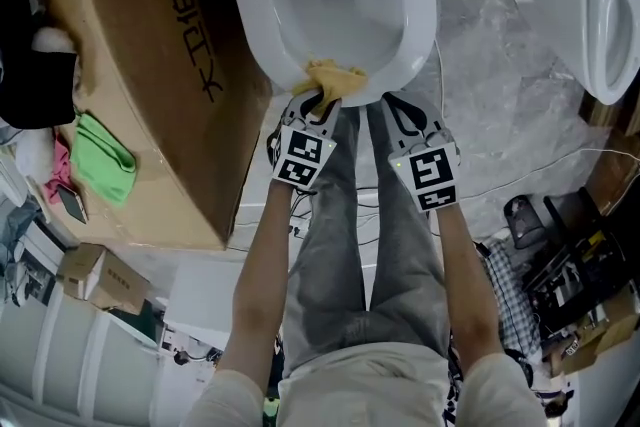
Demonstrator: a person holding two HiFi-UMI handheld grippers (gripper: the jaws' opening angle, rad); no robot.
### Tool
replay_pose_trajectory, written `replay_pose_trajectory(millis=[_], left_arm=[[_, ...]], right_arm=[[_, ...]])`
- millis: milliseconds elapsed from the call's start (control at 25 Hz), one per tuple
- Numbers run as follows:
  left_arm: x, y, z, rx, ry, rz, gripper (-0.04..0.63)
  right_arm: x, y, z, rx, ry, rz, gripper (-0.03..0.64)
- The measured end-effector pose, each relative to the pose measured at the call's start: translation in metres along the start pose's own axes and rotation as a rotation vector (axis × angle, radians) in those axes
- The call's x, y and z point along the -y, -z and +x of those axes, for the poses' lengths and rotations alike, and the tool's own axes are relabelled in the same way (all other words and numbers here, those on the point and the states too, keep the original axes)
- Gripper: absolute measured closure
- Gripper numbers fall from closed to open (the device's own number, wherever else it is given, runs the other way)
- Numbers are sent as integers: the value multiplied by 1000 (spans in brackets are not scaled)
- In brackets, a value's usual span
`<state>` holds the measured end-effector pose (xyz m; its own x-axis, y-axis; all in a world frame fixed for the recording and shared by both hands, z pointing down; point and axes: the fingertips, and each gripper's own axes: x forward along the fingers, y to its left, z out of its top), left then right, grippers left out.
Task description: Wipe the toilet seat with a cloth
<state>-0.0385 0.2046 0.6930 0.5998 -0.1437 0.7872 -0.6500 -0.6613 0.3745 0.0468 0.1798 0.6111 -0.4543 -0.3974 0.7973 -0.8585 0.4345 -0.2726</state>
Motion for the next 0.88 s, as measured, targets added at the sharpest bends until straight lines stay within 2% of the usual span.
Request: replay_pose_trajectory(millis=[440, 880], left_arm=[[33, -17, 26, -19, 76, 44, 512], [55, -38, 49, -23, 109, 48, 512]], right_arm=[[15, 15, -11, -6, 35, 52, 611], [45, 27, -24, -11, 79, 115, 609]])
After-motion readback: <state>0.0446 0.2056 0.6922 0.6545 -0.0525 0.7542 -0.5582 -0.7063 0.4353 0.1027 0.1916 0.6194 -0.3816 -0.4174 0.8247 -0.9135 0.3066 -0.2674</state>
